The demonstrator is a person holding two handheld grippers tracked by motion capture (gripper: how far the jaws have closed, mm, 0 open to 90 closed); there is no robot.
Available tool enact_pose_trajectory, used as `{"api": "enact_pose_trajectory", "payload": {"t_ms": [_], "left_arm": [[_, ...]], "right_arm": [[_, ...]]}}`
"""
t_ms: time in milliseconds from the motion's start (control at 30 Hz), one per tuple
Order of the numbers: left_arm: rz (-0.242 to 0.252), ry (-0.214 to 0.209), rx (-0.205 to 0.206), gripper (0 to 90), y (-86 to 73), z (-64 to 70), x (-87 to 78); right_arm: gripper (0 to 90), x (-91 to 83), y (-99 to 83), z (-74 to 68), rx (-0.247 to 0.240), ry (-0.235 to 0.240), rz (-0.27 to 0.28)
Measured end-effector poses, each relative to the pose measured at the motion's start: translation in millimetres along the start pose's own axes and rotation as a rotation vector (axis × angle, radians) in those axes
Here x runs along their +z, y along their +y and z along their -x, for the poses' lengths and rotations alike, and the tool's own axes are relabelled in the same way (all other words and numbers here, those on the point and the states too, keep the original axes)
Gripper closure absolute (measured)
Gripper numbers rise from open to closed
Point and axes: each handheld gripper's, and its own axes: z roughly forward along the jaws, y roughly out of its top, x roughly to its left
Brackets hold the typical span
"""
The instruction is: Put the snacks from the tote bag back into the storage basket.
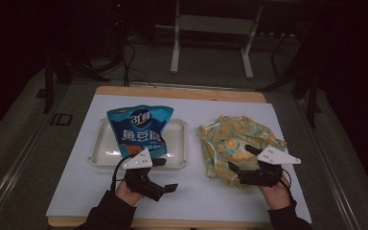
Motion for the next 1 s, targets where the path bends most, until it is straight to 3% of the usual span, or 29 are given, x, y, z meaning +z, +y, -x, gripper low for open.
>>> {"api": "enact_pose_trajectory", "payload": {"t_ms": [267,467,500,667,1000], "left_arm": [[0.003,-0.012,-0.007,3.1,-6.6,-3.8,7.9],[-0.009,0.004,0.027,3.1,-11.4,-2.6,11.1],[-0.025,0.013,0.048,3.1,-13.1,-0.1,13.4],[-0.041,0.011,0.067,3.1,-15.9,2.0,16.9],[-0.039,0.01,0.055,3.1,-22.5,-1.0,14.5]], "right_arm": [[14.3,-11.1,-19.8,7.3,0.013,-0.055,-0.007],[14.2,-20.0,-34.3,8.9,0.013,-0.098,-0.003],[14.2,-21.9,-36.3,9.6,0.015,-0.101,0.005],[14.2,-34.9,-50.0,14.1,0.031,-0.148,0.036],[14.1,-45.1,-61.8,24.2,0.058,-0.206,0.065]]}}
